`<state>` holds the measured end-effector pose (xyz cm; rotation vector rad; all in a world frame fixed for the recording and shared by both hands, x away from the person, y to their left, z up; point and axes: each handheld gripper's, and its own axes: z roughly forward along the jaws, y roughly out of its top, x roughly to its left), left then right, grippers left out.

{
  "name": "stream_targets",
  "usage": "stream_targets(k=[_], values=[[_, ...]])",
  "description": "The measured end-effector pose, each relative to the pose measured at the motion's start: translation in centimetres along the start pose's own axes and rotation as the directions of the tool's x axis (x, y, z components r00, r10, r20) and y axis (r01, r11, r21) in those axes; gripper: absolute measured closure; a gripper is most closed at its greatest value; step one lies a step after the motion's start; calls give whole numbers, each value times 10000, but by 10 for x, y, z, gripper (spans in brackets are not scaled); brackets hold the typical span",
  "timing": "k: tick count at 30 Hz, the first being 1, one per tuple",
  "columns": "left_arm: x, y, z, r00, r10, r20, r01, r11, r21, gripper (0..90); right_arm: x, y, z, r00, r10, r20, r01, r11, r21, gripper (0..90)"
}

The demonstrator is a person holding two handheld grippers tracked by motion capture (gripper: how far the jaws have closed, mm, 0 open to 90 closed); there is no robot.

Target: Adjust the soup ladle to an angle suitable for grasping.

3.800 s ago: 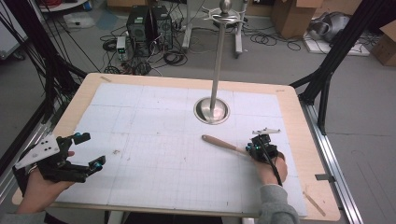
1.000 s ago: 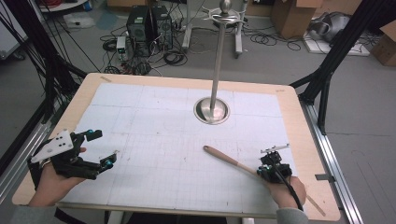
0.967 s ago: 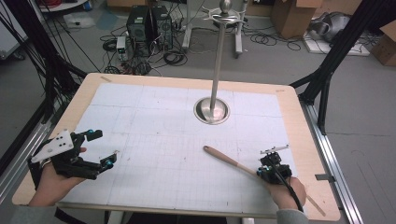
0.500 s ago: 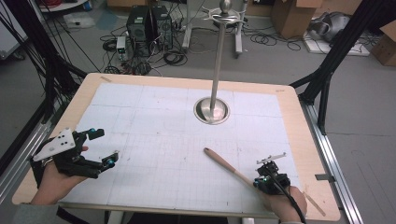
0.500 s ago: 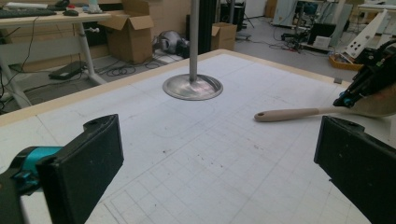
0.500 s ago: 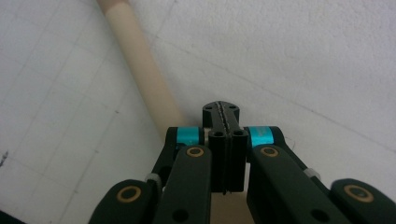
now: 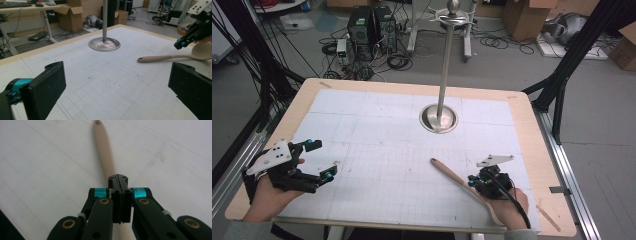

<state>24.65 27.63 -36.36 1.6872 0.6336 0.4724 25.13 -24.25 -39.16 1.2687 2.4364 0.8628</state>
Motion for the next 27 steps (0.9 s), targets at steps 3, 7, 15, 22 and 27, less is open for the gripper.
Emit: stream_targets(k=[3, 7, 15, 22, 27], values=[[0, 0, -7, 9999, -4, -129, 4, 10000, -23, 18, 9, 12, 16, 9977, -299, -600, 289, 9994, -172, 900], [1, -3, -17, 9993, -42, -365, 42, 10000, -10, 18, 20, 26, 34, 9887, -810, -1262, 776, 9965, -313, 900], [3, -9, -35, 9976, -143, -675, 146, 9999, 32, 18, 41, 51, 74, 9685, -2097, -1339, 2015, 9768, -720, 900], [5, -9, -37, 9968, -210, -769, 206, 9998, -51, 18, 36, 58, 99, 9689, -2258, -1007, 2253, 9741, -173, 900], [3, -7, -36, 9973, -164, -720, 161, 9999, -45, 18, 26, 56, 101, 9790, -1840, -877, 1819, 9828, -318, 900]])
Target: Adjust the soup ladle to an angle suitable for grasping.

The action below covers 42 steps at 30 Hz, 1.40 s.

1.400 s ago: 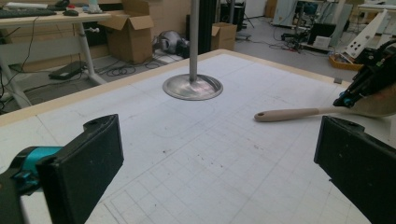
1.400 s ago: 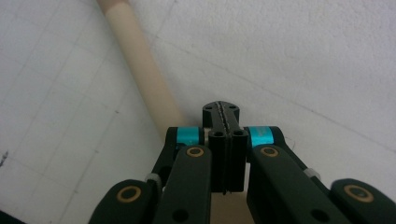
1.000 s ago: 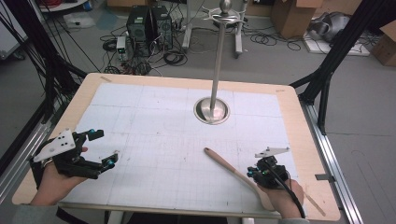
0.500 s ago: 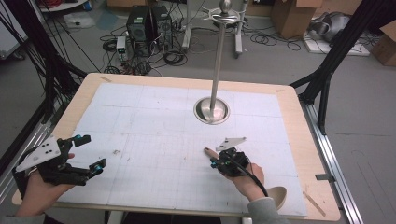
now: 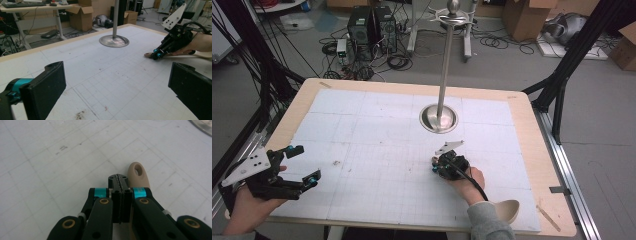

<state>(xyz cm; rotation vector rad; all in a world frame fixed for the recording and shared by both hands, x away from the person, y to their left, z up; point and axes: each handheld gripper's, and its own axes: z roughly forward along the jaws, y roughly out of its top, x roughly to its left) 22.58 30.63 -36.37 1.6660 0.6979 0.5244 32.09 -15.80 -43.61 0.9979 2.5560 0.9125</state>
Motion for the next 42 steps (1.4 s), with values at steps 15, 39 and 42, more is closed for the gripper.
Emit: stream_targets(k=[15, 39, 42], values=[[0, 0, 1, 10000, 35, 39, -35, 10000, 6, 18, -10, -3, -1, 9942, 384, 1009, -373, 9992, -126, 900], [1, 3, 27, 9979, 27, 644, -28, 10000, 23, 18, -25, -40, -119, 9939, -629, -906, 448, 9809, -1892, 328], [2, 3, 26, 9981, 9, 624, -9, 10000, -1, 18, -30, -49, -124, 9956, -578, -731, 443, 9836, -1747, 198]])
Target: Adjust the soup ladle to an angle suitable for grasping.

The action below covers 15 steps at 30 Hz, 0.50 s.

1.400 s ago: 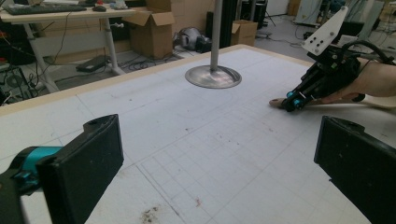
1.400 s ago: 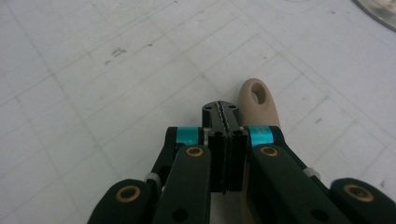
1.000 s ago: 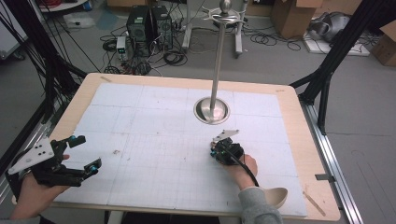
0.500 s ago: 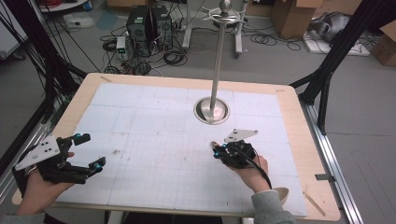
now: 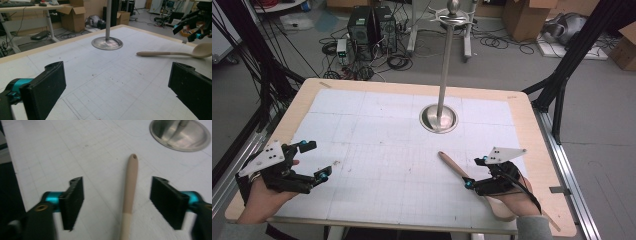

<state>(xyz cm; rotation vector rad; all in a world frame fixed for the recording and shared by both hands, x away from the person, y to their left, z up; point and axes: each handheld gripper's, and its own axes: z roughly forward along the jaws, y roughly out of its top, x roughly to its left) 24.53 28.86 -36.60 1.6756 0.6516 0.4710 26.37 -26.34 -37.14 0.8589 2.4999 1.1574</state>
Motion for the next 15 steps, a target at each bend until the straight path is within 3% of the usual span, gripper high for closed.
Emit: stream_targets(k=[6, 7, 12, 15], values=[[-1, 3, -2, 10000, 26, 24, -25, 9999, -125, 18, -1, -8, -10, 9991, 161, 387, -167, 9998, 142, 65], [-1, 3, -2, 10000, 44, 21, -44, 9999, -126, 18, -1, -9, -11, 9988, 182, 458, -190, 9997, 162, 0], [1, 2, -3, 10000, -53, 5, 53, 9999, -141, 18, -4, -15, -16, 9967, 490, 655, -533, 9964, 663, 0], [2, 2, -3, 10000, -82, -20, 82, 9998, -153, 18, -9, -20, -19, 9968, 664, 447, -702, 9935, 899, 0]])
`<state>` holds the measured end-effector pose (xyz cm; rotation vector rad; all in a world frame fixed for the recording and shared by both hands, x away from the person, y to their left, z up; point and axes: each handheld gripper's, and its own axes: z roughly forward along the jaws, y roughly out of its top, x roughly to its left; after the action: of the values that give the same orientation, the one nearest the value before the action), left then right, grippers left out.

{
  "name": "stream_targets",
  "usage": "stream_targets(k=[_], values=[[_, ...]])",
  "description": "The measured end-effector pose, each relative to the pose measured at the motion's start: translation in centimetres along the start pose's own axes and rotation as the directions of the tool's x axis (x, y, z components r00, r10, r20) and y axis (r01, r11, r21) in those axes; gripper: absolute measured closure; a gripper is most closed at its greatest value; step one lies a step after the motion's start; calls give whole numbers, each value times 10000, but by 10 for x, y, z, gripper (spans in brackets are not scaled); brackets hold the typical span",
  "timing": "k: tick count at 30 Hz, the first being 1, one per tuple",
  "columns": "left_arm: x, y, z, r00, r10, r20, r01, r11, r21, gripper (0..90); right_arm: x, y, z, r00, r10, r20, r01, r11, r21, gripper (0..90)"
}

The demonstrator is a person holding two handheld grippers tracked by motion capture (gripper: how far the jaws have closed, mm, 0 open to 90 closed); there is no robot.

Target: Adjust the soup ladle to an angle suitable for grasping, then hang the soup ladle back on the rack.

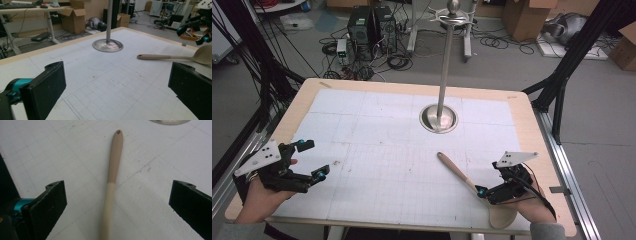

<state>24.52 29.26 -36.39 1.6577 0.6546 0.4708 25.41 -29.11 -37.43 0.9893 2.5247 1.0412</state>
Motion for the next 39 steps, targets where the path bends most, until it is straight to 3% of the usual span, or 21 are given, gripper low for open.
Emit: stream_targets(k=[5, 11, 23, 29, 39], values=[[-1, 0, 0, 10000, 76, 0, -76, 10000, 42, 18, -7, -8, -2, 9994, 283, -190, -276, 9989, 372, 0], [-3, 1, 1, 9999, 102, 24, -102, 9999, 50, 18, -11, -14, 5, 9995, 314, -95, -306, 9969, 723, 0], [-5, 2, -1, 9998, 176, 19, -176, 9998, 35, 18, -10, -7, 17, 9997, 222, -50, -214, 9915, 1286, 0], [-3, 1, -6, 9999, 92, -89, -92, 10000, 20, 18, -10, -3, 27, 9998, 183, -81, -165, 9832, 1816, 0], [-4, -1, -13, 9997, 102, -236, -101, 9999, 45, 18, -8, 2, 42, 9998, 200, -34, -183, 9601, 2790, 4]])
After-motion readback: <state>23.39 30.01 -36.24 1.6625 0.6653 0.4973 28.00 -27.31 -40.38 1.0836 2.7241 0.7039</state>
